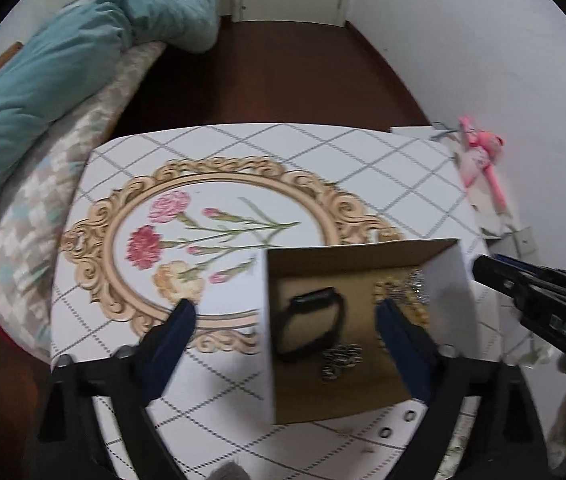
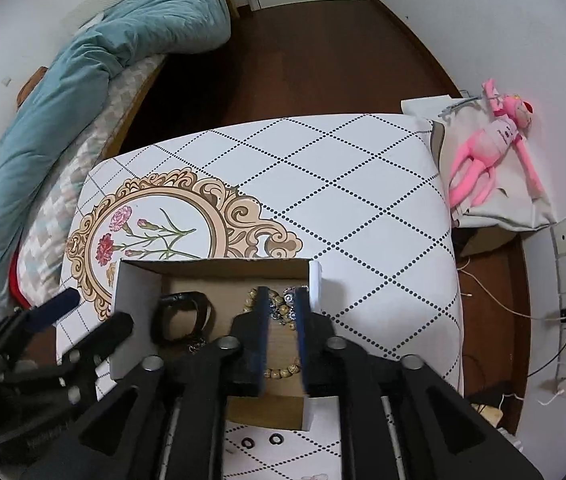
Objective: Organize jewelry
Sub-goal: 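Carry both chains into the white box and open both tools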
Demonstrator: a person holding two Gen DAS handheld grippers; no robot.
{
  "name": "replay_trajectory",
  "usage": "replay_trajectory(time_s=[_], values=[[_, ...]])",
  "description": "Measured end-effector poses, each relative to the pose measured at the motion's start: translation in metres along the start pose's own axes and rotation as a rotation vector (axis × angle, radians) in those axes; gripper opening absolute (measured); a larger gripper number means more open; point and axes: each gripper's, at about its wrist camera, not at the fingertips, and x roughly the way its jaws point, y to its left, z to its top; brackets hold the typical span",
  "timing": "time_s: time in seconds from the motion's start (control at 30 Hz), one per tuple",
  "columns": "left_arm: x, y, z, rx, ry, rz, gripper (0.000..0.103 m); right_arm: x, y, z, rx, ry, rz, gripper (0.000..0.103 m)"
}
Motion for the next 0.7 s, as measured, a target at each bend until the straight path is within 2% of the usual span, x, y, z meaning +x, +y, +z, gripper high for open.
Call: replay_trajectory(time_s=[0.03, 0.13, 0.2, 0.3, 0.4, 0.7], values=[[0.0, 0.002, -0.002, -0.003, -0.006, 0.009, 0.098, -0.001, 0.0, -0.002, -0.006, -0.005, -0.013, 0.032], [0.002, 0.009, -0.011, -0.013, -0.027, 0.044, 0.101, -0.004, 0.005, -0.012, -0.034, -0.029, -0.064, 0.052], [0.003, 0.011, -0.017, -0.013, -0.038, 0.068, 0.102, -0.006, 0.007, -0.023, -0.055, -0.051, -0.117, 0.078], [0.003, 0.013, -0.026, -0.016, -0.051, 0.095, 0.102, -0.007, 0.008, -0.039, -0.065, -0.066, -0.146, 0.093], [0.0, 0.012, -0.035, -0.014, -0.065, 0.112, 0.102, -0.007, 0.01, -0.054, -0.071, -0.093, -0.194, 0.1], [-0.016, 0.004, -0.05, -0.008, -0.103, 0.125, 0.102, -0.015, 0.012, -0.074, -0.07, -0.14, -0.259, 0.103]])
